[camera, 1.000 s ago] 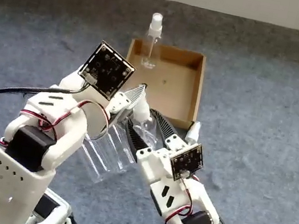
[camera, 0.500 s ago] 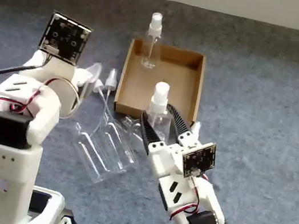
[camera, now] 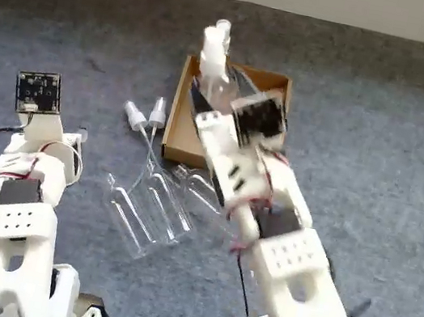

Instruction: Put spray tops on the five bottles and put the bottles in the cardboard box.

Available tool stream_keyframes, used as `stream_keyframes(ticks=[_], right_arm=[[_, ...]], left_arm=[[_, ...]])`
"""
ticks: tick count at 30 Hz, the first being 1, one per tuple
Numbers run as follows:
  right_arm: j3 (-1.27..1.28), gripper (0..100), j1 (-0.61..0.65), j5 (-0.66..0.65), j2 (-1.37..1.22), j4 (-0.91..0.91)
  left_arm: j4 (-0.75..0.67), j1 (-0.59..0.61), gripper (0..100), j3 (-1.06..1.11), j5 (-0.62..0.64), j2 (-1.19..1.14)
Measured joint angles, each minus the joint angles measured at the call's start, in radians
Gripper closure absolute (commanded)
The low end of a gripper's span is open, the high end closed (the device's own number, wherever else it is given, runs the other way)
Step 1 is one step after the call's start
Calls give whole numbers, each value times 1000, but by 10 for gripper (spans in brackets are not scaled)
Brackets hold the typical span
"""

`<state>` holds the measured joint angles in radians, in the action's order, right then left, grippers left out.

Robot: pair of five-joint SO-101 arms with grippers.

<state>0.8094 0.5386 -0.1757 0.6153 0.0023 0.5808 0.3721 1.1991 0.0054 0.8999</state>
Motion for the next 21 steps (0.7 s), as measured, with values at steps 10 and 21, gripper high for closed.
stream_keyframes(ticks=[10, 21], right_arm=[[-198, 994, 0, -2, -442, -218], [75, 994, -2, -2, -460, -644]], left_arm=[[-69, -15, 812, 31, 0, 0], [-69, -34, 806, 37, -2, 0]])
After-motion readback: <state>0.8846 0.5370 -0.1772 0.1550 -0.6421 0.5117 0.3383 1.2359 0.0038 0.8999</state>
